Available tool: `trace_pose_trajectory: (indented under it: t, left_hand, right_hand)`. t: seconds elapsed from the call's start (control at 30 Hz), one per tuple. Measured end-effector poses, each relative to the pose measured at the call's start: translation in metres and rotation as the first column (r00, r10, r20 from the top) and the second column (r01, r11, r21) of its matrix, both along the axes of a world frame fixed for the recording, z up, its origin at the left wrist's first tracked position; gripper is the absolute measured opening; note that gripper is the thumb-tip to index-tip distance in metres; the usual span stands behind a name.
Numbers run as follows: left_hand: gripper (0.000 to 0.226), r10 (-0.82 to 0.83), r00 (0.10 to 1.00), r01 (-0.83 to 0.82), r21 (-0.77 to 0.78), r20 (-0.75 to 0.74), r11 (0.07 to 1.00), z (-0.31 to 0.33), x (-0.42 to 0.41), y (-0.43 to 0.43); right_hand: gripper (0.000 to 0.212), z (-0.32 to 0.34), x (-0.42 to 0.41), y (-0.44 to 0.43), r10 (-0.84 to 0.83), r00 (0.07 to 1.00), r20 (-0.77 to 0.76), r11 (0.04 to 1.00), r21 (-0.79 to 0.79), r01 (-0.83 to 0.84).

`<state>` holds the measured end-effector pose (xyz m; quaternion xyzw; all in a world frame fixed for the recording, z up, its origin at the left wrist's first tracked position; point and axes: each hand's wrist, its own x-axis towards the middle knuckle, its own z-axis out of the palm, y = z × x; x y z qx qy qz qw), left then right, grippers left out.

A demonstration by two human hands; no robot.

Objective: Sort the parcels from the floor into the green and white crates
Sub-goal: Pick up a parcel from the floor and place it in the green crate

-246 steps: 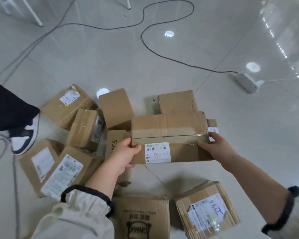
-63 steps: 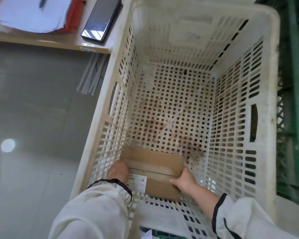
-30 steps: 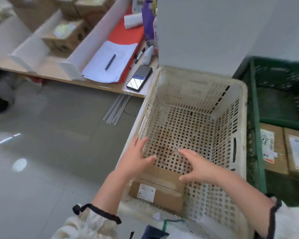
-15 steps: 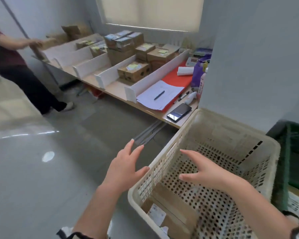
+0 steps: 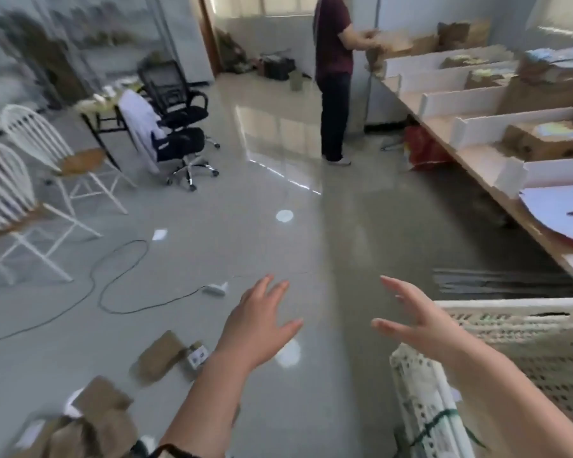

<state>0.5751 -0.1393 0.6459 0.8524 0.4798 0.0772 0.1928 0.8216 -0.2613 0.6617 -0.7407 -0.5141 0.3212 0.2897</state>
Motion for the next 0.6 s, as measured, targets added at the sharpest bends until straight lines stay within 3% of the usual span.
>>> trace_pose_trajectory:
  t: [0.13, 0.3, 0.47, 0.6]
  left_hand:
    - [0.072, 0.237, 0.971, -0.237, -0.021, 0.026, 0.971, 0.0, -0.111, 0.001]
    - [0.074, 0.484, 0.875, -0.479, -0.097, 0.033, 0.873, -0.015, -0.244, -0.006]
    - [0.073, 0.578, 0.815, -0.576, -0.139, -0.029, 0.805, -0.035, -0.371, -0.011]
    - [0.073, 0.621, 0.779, -0.625, -0.179, -0.085, 0.76, -0.061, -0.447, -0.001]
  right_hand:
    - [0.08, 0.0, -0.074, 0.053, 0.211, 0.975, 0.076, 0.977, -0.004, -0.211]
    - [0.079, -0.01, -0.179, 0.106, 0.419, 0.903, 0.1, 0.907, -0.089, -0.411]
    - [0.074, -0.032, -0.303, 0.147, 0.512, 0.854, 0.087, 0.857, -0.119, -0.502]
    - [0.069, -0.067, -0.385, 0.172, 0.555, 0.831, -0.025, 0.813, -0.192, -0.549]
